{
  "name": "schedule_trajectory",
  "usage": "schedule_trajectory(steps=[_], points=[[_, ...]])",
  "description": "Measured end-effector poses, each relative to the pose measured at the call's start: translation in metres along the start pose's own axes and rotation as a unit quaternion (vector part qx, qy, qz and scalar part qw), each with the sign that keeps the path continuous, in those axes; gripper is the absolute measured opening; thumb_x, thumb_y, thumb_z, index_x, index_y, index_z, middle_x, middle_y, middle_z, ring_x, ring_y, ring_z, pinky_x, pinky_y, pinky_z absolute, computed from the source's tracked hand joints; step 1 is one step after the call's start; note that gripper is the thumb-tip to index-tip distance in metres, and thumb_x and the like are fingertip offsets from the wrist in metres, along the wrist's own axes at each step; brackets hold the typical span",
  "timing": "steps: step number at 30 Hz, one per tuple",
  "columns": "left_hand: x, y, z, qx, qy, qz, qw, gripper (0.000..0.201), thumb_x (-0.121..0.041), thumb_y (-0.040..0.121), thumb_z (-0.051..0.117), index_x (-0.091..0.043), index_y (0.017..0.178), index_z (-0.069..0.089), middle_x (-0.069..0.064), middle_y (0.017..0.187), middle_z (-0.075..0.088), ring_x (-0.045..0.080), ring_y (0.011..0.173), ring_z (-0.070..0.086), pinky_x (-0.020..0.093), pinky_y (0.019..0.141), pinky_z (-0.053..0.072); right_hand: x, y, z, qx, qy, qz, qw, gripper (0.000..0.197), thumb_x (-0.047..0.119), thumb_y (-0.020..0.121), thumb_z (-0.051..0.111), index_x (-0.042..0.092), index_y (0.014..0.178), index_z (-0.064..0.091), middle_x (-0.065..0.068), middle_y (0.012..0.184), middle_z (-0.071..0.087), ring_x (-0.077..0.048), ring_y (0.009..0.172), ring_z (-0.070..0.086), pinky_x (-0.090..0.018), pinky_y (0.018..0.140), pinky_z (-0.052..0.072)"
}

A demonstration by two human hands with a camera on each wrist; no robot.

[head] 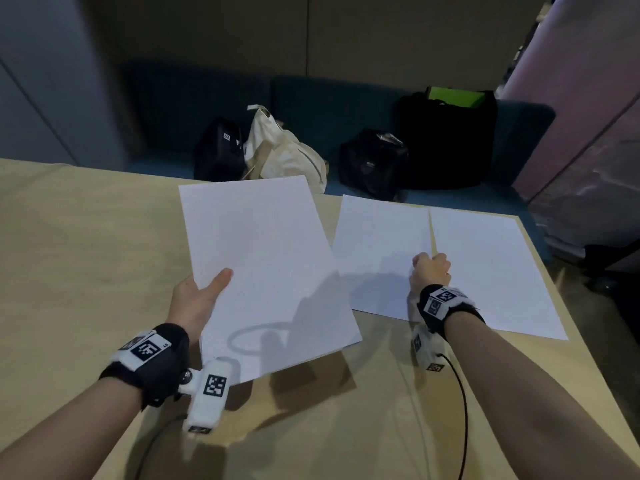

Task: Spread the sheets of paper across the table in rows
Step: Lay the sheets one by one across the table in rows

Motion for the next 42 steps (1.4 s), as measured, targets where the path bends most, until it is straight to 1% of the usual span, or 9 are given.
schedule_trajectory(steps=[4,6,8,10,12,14,20,35,42], points=[[0.008,0.002,0.007,0.007,-0.012,-0.014,1.000,0.038,-0.018,0.089,0.060,0.001,0.122,0.058,0.010,0.113,0.064,0.022,0.097,0.060,0.026,0.078,0.044,0.013,-0.011,-0.014,-0.063,-0.025,-0.063,0.996,0.040,-0.003,0.085,0.048,0.004,0.124,0.050,-0.023,0.135,0.032,-0.040,0.120,0.035,-0.044,0.099,0.031],[0.012,0.003,0.011,0.011,-0.015,-0.019,1.000,0.039,-0.017,0.089,0.061,0.002,0.123,0.057,0.013,0.115,0.064,0.023,0.098,0.061,0.028,0.080,0.045,0.029,-0.025,-0.010,-0.037,-0.061,-0.119,0.990,0.042,0.015,0.089,0.052,0.011,0.131,0.046,-0.019,0.137,0.033,-0.037,0.124,0.036,-0.044,0.101,0.032],[0.014,0.003,0.016,0.017,-0.017,-0.025,0.999,0.040,-0.017,0.088,0.062,0.002,0.123,0.057,0.015,0.118,0.064,0.024,0.100,0.061,0.031,0.085,0.045,0.044,-0.044,0.004,0.024,-0.080,-0.152,0.985,0.047,0.036,0.089,0.052,0.020,0.132,0.044,-0.014,0.139,0.034,-0.034,0.126,0.036,-0.045,0.103,0.031],[0.015,0.003,0.020,0.022,-0.020,-0.028,0.999,0.040,-0.016,0.088,0.062,0.002,0.123,0.057,0.015,0.119,0.064,0.026,0.102,0.061,0.031,0.088,0.045,0.050,-0.057,0.021,0.087,-0.068,-0.150,0.983,0.046,0.043,0.088,0.048,0.024,0.130,0.044,-0.011,0.144,0.031,-0.034,0.130,0.033,-0.048,0.106,0.028],[0.014,0.001,0.023,0.029,-0.027,-0.030,0.999,0.039,-0.015,0.088,0.061,0.002,0.123,0.056,0.014,0.118,0.064,0.025,0.100,0.061,0.031,0.087,0.044,0.048,-0.063,0.033,0.120,-0.050,-0.136,0.982,0.048,0.040,0.088,0.046,0.026,0.133,0.039,-0.008,0.151,0.024,-0.033,0.137,0.025,-0.053,0.108,0.023],[0.013,-0.001,0.025,0.032,-0.031,-0.030,0.999,0.038,-0.013,0.088,0.061,0.002,0.123,0.056,0.012,0.113,0.064,0.023,0.098,0.060,0.029,0.085,0.043,0.042,-0.063,0.034,0.126,-0.039,-0.124,0.983,0.050,0.037,0.088,0.046,0.029,0.136,0.034,-0.006,0.156,0.017,-0.031,0.141,0.017,-0.058,0.109,0.018],[0.015,-0.004,0.025,0.036,-0.030,-0.030,0.998,0.037,-0.015,0.088,0.062,-0.001,0.121,0.057,0.010,0.110,0.064,0.024,0.100,0.061,0.030,0.087,0.044,0.034,-0.060,0.030,0.135,-0.020,-0.120,0.983,0.054,0.037,0.090,0.047,0.030,0.141,0.031,-0.004,0.158,0.012,-0.029,0.145,0.011,-0.058,0.112,0.013],[0.016,-0.011,0.023,0.040,-0.028,-0.025,0.998,0.035,-0.014,0.088,0.061,-0.001,0.120,0.058,0.011,0.110,0.064,0.025,0.101,0.061,0.031,0.087,0.044,0.052,-0.063,0.037,0.133,-0.032,-0.119,0.983,0.055,0.038,0.089,0.048,0.031,0.141,0.030,-0.002,0.157,0.015,-0.028,0.144,0.014,-0.058,0.111,0.018],[0.018,-0.015,0.022,0.038,-0.044,-0.031,0.998,0.034,-0.010,0.088,0.060,0.002,0.121,0.057,0.012,0.111,0.063,0.025,0.096,0.060,0.030,0.085,0.043,0.047,-0.061,0.034,0.133,-0.028,-0.116,0.984,0.057,0.039,0.089,0.048,0.031,0.142,0.029,-0.002,0.158,0.013,-0.028,0.144,0.013,-0.058,0.112,0.016]])
Point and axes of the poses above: each hand's wrist, its own y-axis towards the middle knuckle, its own z-axis out of the palm, x = y × z, the point moved 9 cm from there along y, towards the middle knuckle
